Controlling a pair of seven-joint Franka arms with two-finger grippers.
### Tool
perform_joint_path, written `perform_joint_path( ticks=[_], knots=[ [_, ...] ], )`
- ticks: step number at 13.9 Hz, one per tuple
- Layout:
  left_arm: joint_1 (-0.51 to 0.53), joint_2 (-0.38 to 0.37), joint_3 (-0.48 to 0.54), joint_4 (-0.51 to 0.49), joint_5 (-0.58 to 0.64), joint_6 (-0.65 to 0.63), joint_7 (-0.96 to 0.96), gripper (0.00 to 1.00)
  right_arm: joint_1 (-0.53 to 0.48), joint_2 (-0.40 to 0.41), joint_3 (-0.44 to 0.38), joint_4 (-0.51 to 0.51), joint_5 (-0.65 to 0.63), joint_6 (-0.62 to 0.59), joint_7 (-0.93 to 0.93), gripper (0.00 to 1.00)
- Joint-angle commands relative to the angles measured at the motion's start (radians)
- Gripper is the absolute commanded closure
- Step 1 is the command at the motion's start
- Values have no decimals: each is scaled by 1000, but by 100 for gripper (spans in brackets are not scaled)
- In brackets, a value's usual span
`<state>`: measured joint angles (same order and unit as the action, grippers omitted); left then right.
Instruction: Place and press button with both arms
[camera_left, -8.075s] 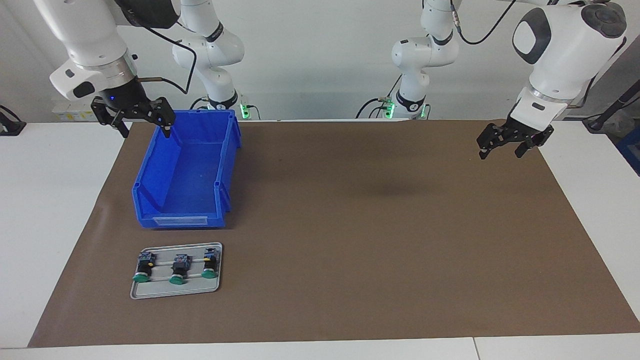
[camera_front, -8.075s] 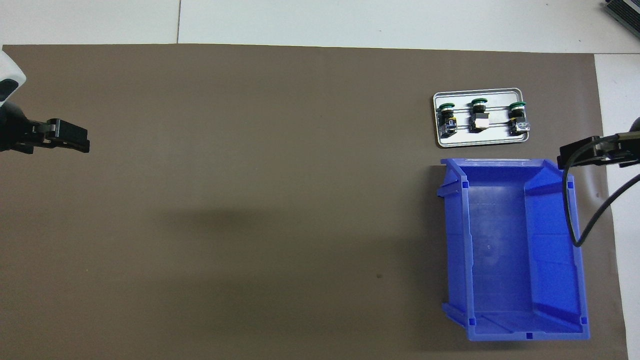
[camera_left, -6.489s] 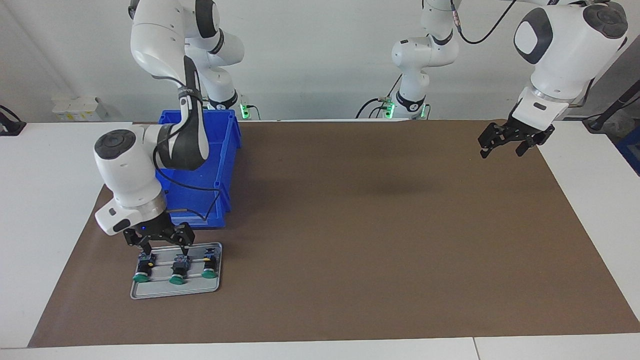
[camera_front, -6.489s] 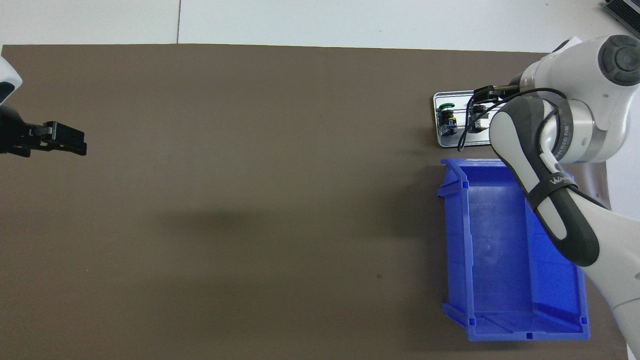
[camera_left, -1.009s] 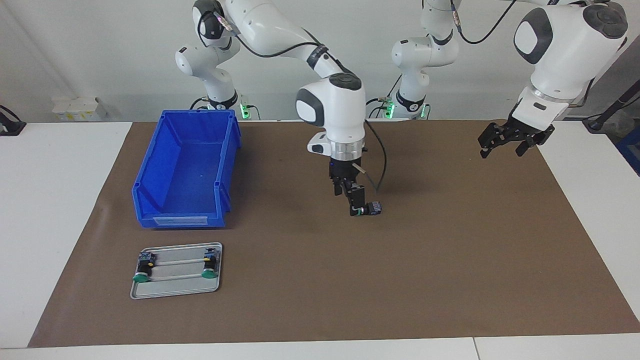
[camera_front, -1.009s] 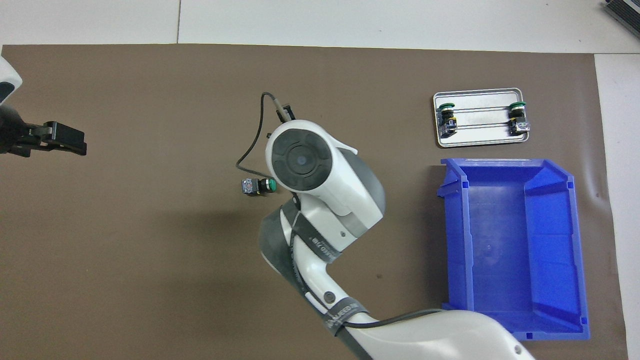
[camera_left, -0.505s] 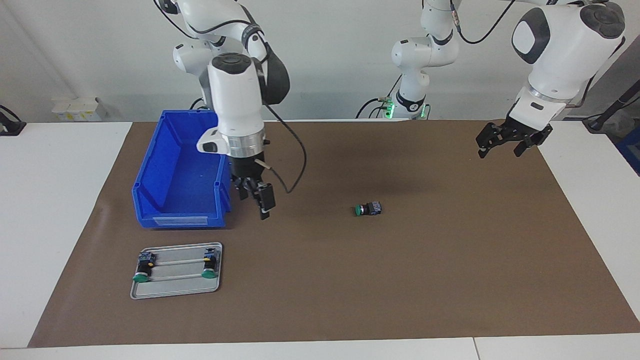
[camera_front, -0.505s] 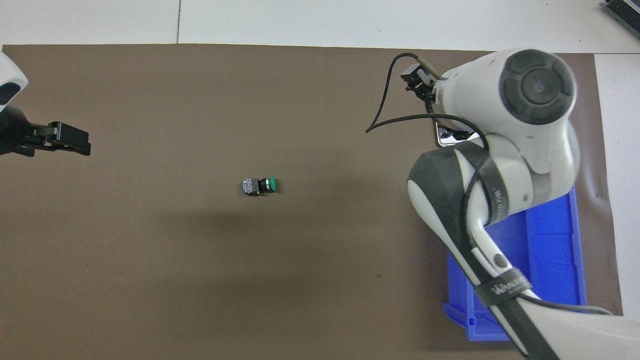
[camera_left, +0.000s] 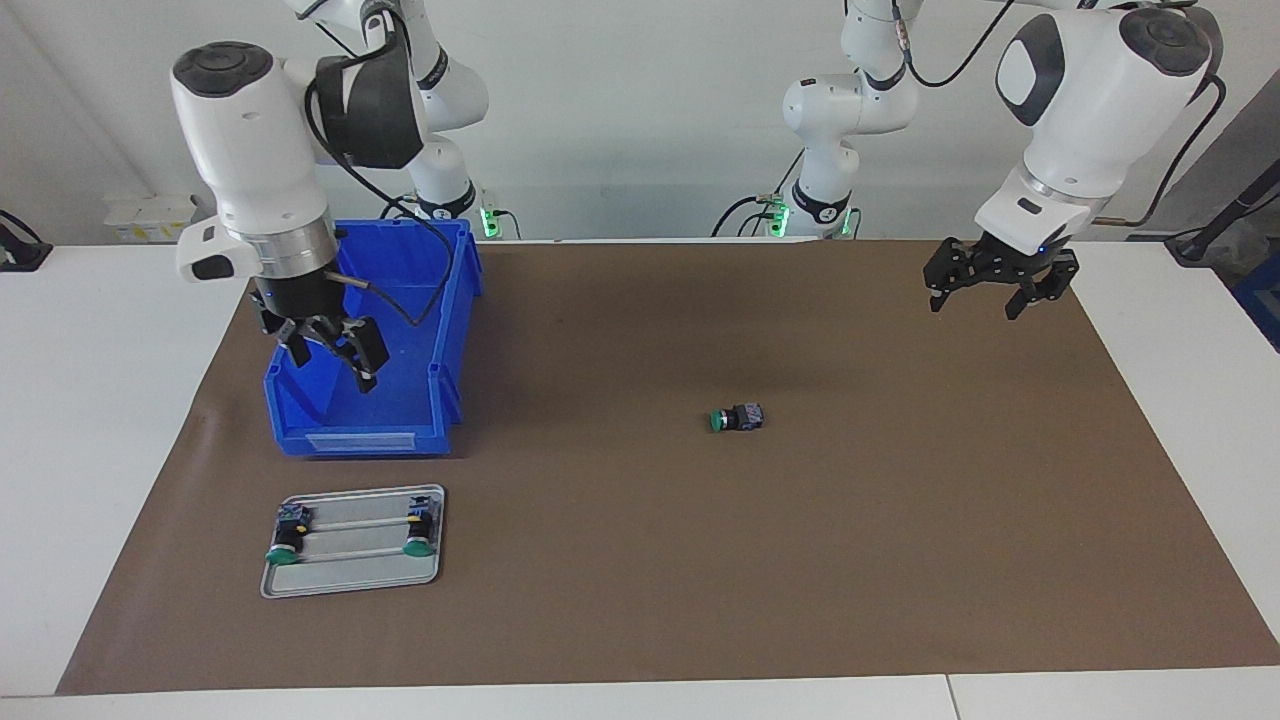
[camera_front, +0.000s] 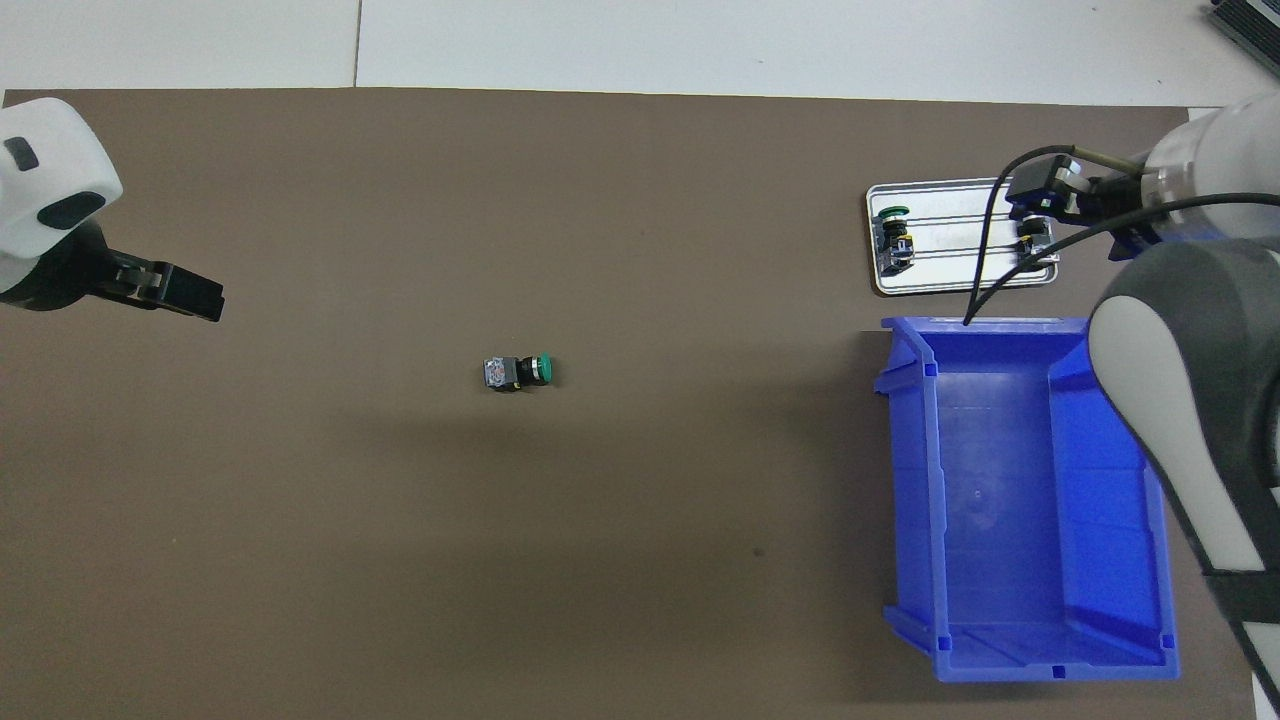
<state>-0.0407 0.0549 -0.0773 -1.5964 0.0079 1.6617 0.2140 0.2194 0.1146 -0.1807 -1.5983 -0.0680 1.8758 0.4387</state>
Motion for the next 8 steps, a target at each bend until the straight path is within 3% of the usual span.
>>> perform_joint_path(
  ticks=[1,5,8],
  knots=[
    [-56,-44,10,-89,-9,70,189,0,-55,-64,14,-32,20,-78,-156,0],
    [-178,-113,10,-313,-12,312,339,0,-126,-119,6,-19,88,-179,-282,0],
    [-260,-93,10,-372,-25,351,478,1,-111,-162,4,-34,63,-273,-322,0]
  ],
)
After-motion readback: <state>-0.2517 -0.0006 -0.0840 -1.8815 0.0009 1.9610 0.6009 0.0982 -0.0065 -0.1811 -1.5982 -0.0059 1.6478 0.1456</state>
